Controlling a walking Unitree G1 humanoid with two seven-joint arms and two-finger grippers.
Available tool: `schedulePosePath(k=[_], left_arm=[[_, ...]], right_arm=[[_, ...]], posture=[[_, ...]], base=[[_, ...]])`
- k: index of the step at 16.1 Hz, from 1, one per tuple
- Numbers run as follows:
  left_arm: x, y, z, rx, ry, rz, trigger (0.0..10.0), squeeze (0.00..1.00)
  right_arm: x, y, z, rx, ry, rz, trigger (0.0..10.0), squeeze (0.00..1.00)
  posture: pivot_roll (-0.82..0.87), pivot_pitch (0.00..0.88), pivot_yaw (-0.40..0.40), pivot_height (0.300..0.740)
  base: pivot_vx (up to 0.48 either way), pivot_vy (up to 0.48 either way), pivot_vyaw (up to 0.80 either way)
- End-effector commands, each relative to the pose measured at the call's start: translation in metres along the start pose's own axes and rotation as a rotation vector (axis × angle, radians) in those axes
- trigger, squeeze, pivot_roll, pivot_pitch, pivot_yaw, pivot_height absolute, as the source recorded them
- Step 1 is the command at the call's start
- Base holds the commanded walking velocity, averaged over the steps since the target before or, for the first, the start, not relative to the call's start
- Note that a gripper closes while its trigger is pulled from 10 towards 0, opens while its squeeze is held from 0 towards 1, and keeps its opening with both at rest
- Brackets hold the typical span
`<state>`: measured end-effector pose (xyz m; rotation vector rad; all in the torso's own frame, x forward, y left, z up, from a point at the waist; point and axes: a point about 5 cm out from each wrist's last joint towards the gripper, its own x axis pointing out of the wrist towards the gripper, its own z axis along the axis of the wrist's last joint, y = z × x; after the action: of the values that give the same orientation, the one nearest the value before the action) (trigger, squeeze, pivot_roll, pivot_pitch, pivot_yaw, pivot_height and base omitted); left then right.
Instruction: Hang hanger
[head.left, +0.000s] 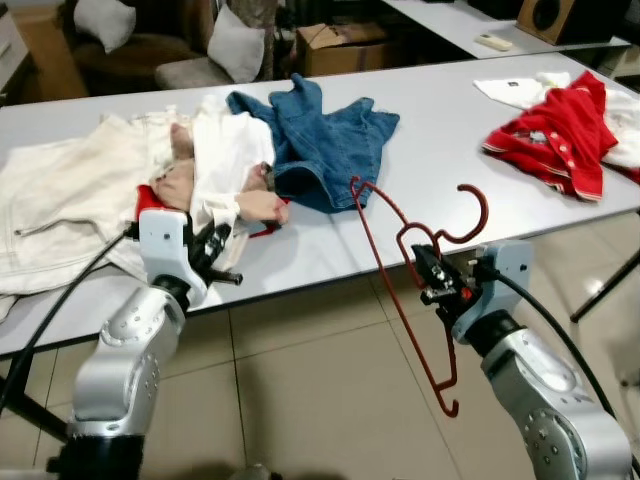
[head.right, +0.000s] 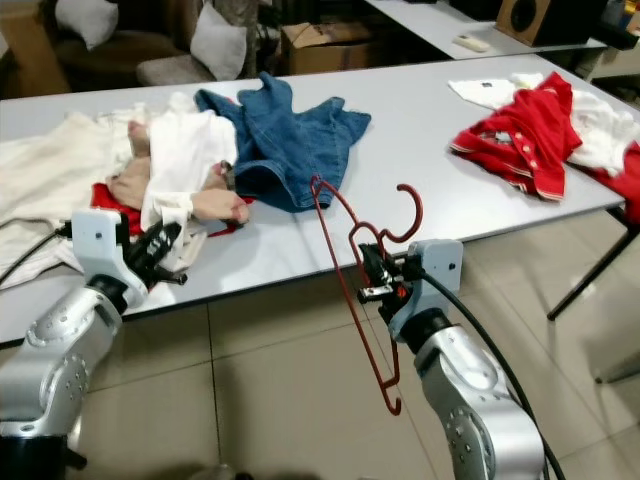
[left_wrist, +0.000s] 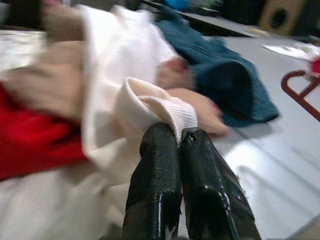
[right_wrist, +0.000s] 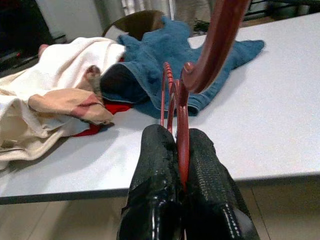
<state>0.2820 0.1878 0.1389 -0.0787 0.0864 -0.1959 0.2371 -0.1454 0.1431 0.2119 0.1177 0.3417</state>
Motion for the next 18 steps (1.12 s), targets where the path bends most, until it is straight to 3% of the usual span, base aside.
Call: schedulePosePath(k=[1,4,9,10,12,13,14,18], left_arm=[[-0.005,0.003,0.007,0.017,-0.030,0.035,10.0,0.00],[-0.004,-0.003,0.010,0.052,-0.045,-0.005,10.0,0.00],[0.010,-0.025,0.005,0.033,-0.032,-0.116,10.0,0.00],[0.014,-0.035,0.001,0.046,-0.014,-0.213,10.0,0.00],[0.017,-0.036,0.002,0.041,-0.020,-0.227,10.0,0.00],[0.020,-0.036,0.001,0.047,-0.014,-0.235,4.7,0.00],[0.025,-0.038,0.001,0.040,-0.003,-0.260,0.0,0.00],[0.054,-0.032,0.029,0.027,-0.058,-0.199,0.0,0.00]], right_arm=[[-0.002,0.006,0.002,-0.010,-0.013,0.015,10.0,0.00],[-0.005,0.010,0.004,-0.028,-0.025,0.035,10.0,0.00],[-0.014,0.002,0.004,-0.047,-0.038,-0.028,10.0,0.00],[-0.017,0.002,0.005,-0.049,-0.042,-0.045,10.0,0.00],[-0.021,0.003,0.006,-0.055,-0.045,-0.047,10.0,0.00],[-0.024,0.003,0.006,-0.057,-0.043,-0.043,10.0,0.00],[-0.028,0.003,0.005,-0.062,-0.031,-0.025,10.0,0.00],[-0.049,0.002,0.011,-0.061,0.009,0.201,10.0,0.00]], posture=[[-0.10,0.000,0.014,0.740],[-0.10,0.000,0.040,0.740],[-0.15,0.000,0.061,0.740],[-0.17,0.000,0.070,0.740],[-0.19,0.000,0.083,0.740],[-0.19,0.000,0.091,0.740],[-0.20,0.000,0.094,0.740],[-0.20,0.000,0.115,0.740]], base=[[0.416,0.000,0.80],[0.420,0.000,0.80],[0.381,0.000,0.00],[0.000,0.000,0.00],[0.000,0.000,0.00],[0.000,0.000,0.00],[0.000,0.000,0.00],[0.000,0.000,0.00]])
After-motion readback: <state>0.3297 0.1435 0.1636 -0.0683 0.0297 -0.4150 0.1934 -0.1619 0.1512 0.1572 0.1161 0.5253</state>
